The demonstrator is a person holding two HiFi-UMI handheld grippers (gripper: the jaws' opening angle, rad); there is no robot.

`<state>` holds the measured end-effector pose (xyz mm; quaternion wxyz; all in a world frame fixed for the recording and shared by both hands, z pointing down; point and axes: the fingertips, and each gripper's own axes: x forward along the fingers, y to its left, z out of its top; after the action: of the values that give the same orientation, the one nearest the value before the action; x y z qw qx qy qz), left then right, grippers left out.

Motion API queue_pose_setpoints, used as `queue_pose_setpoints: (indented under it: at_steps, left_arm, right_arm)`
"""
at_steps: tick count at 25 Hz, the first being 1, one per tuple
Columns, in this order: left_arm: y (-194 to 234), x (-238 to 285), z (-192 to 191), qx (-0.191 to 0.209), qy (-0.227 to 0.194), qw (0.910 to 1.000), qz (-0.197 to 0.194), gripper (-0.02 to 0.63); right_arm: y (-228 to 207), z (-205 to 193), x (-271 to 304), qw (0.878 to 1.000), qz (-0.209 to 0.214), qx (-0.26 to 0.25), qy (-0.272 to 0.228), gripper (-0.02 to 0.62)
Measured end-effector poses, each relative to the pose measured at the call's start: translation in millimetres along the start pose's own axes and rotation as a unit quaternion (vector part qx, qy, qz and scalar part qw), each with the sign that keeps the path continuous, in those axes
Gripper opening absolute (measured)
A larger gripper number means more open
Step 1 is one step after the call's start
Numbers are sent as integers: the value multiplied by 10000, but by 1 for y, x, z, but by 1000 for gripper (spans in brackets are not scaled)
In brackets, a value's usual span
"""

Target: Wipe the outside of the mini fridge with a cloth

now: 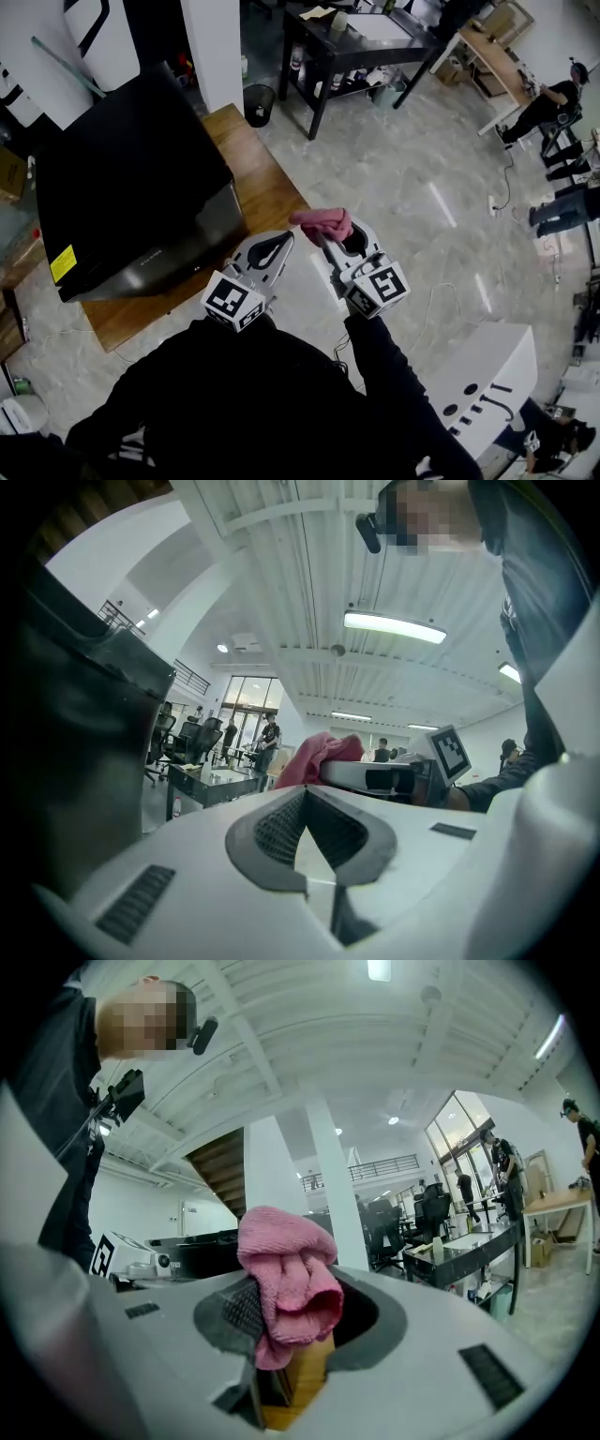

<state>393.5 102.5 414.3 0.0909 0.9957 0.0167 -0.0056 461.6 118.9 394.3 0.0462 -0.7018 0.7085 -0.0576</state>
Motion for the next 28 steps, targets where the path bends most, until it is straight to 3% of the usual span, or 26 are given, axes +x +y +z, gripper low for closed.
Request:
queue_pose_setpoints:
  at_steps: [5, 11, 14, 17, 21, 28]
  left_arm:
    - [28, 38, 15, -49, -57, 10000, 22, 6]
    - [65, 73, 23, -101, -63, 9995, 308, 6]
    - [88, 98, 24, -125, -97, 9968, 788, 6]
    - [105, 118, 28, -26, -163, 9905, 1363, 6]
    - [132, 134, 34, 89, -270, 9747, 2219, 6]
    - [168, 158, 41, 207, -438, 9325, 3579, 6]
  right_arm:
    - [-36, 15, 34, 9999, 137, 68, 61, 156]
    - [-79, 27, 85, 9982, 578, 60, 117, 156]
    - [-103, 42, 121, 9939, 1068, 263, 47, 156]
    - [-122, 38, 149, 9844, 1753, 63, 164, 156]
    - [-129, 31, 191, 9621, 2696, -161, 369, 156]
    - [-127, 25, 283, 9147, 3885, -983, 529, 156]
